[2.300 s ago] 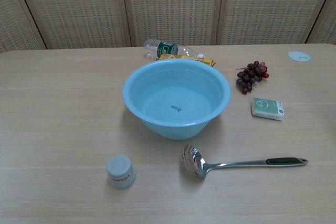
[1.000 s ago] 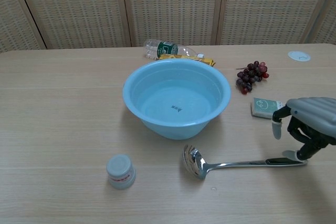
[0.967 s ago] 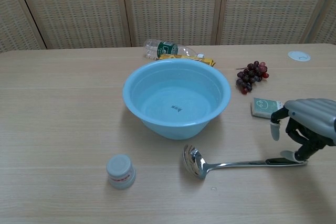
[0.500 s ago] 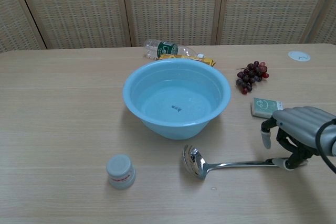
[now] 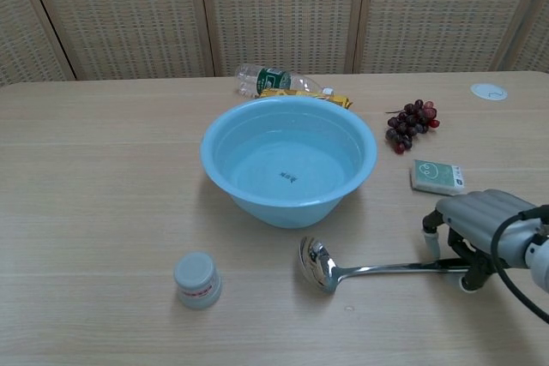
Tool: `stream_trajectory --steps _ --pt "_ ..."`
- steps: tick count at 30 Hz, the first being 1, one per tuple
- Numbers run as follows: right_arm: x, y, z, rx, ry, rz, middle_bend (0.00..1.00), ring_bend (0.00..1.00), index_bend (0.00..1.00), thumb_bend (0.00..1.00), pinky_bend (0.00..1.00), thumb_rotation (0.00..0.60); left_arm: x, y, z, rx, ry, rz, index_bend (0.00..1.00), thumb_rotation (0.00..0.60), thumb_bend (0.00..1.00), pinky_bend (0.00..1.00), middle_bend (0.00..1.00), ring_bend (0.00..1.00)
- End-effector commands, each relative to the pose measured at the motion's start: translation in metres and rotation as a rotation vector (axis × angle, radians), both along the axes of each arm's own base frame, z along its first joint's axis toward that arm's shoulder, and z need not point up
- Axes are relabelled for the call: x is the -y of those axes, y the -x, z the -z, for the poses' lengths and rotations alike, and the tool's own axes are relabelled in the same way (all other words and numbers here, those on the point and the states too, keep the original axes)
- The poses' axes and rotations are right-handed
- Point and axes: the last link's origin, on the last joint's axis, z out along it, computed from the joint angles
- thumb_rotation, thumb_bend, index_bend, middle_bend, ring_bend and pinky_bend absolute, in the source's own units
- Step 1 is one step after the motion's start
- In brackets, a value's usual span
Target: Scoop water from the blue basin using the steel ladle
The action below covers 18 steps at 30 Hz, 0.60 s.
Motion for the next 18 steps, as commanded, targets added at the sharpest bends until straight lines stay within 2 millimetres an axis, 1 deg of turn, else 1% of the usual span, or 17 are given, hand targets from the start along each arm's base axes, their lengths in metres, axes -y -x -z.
stream_trajectory --steps 1,14,17,18 --pt "0.0013 0.0001 0.0013 -0.008 -0.007 0.006 0.86 0.79 0.50 0.31 1.00 0.600 -0.0001 -0.0002 0.0002 0.000 0.001 0.000 0.00 0.600 0.00 0.00 0.00 0.00" --pt "0.0059 -0.0002 0.0036 -0.059 -0.046 0.045 0.86 0.79 0.50 0.33 1.00 0.600 -0.0004 0.0003 0.0006 0.001 0.003 -0.004 0.00 0.600 0.00 0.00 0.00 0.00" --pt "0.0061 0.0005 0.0031 -0.069 -0.056 0.053 0.86 0.79 0.50 0.37 1.00 0.600 -0.0002 0.0005 0.0007 0.001 0.003 -0.003 0.00 0.600 0.00 0.00 0.00 0.00" --pt "0.0062 0.0006 0.0029 -0.073 -0.058 0.054 0.86 0.79 0.51 0.40 1.00 0.600 -0.0002 0.0005 0.0007 0.000 0.003 -0.002 0.00 0.600 0.00 0.00 0.00 0.00"
